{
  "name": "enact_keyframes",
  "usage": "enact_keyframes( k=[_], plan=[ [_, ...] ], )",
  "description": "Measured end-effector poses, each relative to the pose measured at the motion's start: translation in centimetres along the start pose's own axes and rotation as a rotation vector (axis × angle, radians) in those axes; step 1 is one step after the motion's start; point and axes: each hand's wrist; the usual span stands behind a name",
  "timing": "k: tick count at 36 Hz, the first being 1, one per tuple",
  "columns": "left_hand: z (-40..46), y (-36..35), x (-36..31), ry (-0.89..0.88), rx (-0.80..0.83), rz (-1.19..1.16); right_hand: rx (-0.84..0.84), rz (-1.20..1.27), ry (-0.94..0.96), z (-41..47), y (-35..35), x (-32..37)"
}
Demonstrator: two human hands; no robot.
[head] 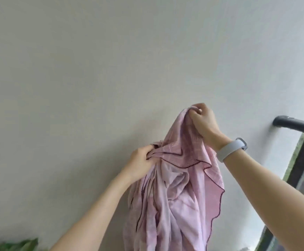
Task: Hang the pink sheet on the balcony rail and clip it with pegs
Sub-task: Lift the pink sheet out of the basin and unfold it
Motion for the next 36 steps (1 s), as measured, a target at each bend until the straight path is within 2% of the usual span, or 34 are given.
enact_keyframes(
  k=[3,7,9,11,13,15,17,20,24,28,33,36],
  plan=[
    [-0.3,0.7,1.1,0.117,0.085,-0.076,0.199,-0.115,0.032,-3.1,0.5,-3.8],
    [0.8,1.7,0.8,0.244,-0.041,-0.262,0.47,-0.166,0.074,-6.9,0.1,-6.0],
    [1.9,2.0,-0.2,0.254,-0.089,-0.292,0.532,-0.112,0.135,-7.5,-0.4,-5.6],
    [3.0,2.4,-2.0,0.226,-0.115,-0.315,0.517,-0.149,0.246,-7.6,-0.9,-4.5],
    [3.8,3.0,-3.7,0.166,-0.142,-0.344,0.431,-0.235,0.356,-7.2,-1.2,-3.0],
    [4.0,3.6,-4.9,0.112,-0.151,-0.362,0.328,-0.26,0.401,-6.6,-0.9,-1.8],
    [3.8,4.2,-5.3,0.064,-0.143,-0.316,0.314,-0.276,0.413,-5.8,-0.4,-1.1],
    [2.5,4.6,-4.8,0.016,-0.118,-0.243,0.414,-0.233,0.383,-5.1,0.2,-0.6],
    [-1.2,2.6,-2.0,0.012,-0.173,-0.237,0.522,0.026,0.322,-5.0,0.3,-1.8],
    [-4.8,-0.3,0.3,0.079,-0.213,-0.461,0.461,0.175,0.204,-5.5,-0.8,-2.6],
    [-5.1,-2.3,0.4,-0.038,-0.295,-0.319,0.405,0.384,-0.009,-5.1,-1.7,-2.1],
    [-4.4,-1.4,0.2,-0.071,-0.35,-0.276,0.423,0.351,0.032,-4.5,-1.0,-2.1]
  ],
)
Point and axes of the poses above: each hand's wrist, its own z-axis towards the middle knuckle, its own y-axis out of the back of the hand, x = y × z
